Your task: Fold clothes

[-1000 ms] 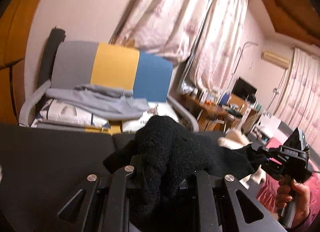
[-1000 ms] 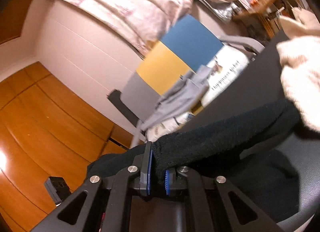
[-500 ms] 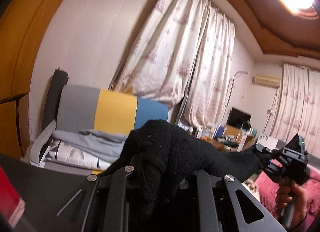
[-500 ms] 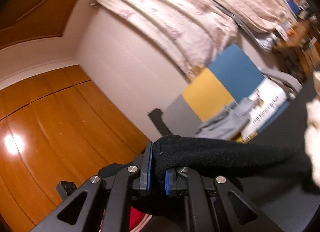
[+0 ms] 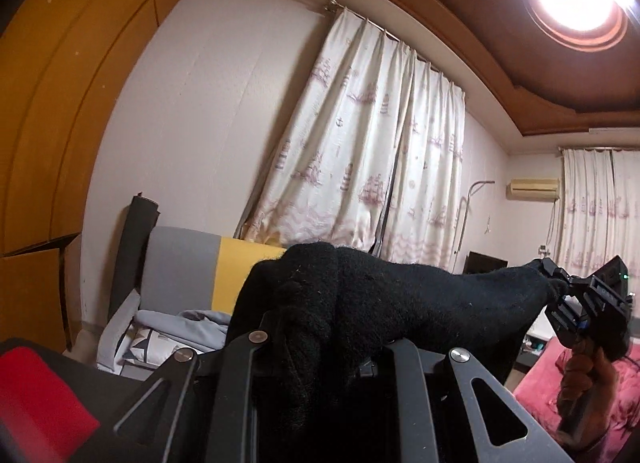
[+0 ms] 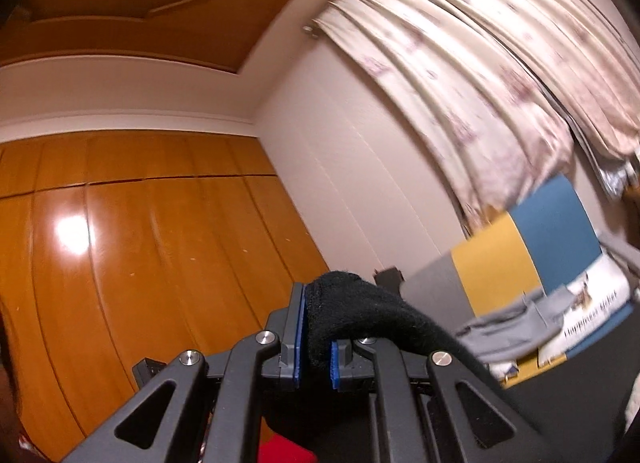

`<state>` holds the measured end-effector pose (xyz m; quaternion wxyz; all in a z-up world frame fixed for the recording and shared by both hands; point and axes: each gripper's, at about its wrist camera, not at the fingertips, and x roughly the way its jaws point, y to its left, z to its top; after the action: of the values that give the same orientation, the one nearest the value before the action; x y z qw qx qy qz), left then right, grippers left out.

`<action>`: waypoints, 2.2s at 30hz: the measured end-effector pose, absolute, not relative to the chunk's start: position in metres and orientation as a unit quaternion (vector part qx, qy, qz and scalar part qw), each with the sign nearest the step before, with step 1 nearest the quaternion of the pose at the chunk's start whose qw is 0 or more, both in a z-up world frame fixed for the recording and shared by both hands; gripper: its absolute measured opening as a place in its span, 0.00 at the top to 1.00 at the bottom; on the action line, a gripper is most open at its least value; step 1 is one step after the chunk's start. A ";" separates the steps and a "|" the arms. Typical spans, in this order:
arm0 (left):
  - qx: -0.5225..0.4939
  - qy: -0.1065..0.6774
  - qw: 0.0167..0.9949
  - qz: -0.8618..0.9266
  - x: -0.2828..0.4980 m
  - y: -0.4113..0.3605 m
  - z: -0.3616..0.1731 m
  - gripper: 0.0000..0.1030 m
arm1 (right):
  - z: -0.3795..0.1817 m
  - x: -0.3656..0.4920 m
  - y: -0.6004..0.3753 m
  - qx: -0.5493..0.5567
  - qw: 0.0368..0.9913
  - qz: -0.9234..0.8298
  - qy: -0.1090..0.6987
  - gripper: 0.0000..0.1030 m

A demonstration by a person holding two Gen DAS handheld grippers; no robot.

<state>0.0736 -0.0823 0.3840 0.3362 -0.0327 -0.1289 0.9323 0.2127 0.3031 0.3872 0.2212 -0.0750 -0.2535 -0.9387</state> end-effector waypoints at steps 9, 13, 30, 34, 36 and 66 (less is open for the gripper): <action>-0.050 -0.098 0.328 0.938 0.092 -0.113 0.382 0.79 | 0.377 0.223 0.275 -0.078 0.253 -0.929 -0.258 0.92; -0.121 -0.089 0.310 0.939 0.038 -0.102 0.348 0.78 | 0.347 0.179 0.283 -0.021 0.226 -0.930 -0.290 0.92; -0.427 0.016 0.219 0.877 -0.200 0.017 0.055 0.78 | 0.025 -0.090 0.369 0.343 0.000 -0.849 -0.402 0.92; -0.452 0.030 0.208 0.867 -0.221 0.026 0.040 0.70 | -0.019 -0.108 0.385 0.381 -0.034 -0.829 -0.409 0.89; -0.464 0.037 0.203 0.861 -0.231 0.031 0.032 0.61 | -0.037 -0.115 0.392 0.400 -0.050 -0.814 -0.418 0.86; -0.473 0.043 0.122 0.872 -0.079 -0.048 -0.019 0.12 | -0.022 0.084 0.337 0.472 -0.071 -0.821 -0.313 0.62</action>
<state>-0.0787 -0.0478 -0.0193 0.1217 -0.4731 0.0427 0.8715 0.0840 0.3367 -0.0224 -0.0707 0.4722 -0.3127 -0.8211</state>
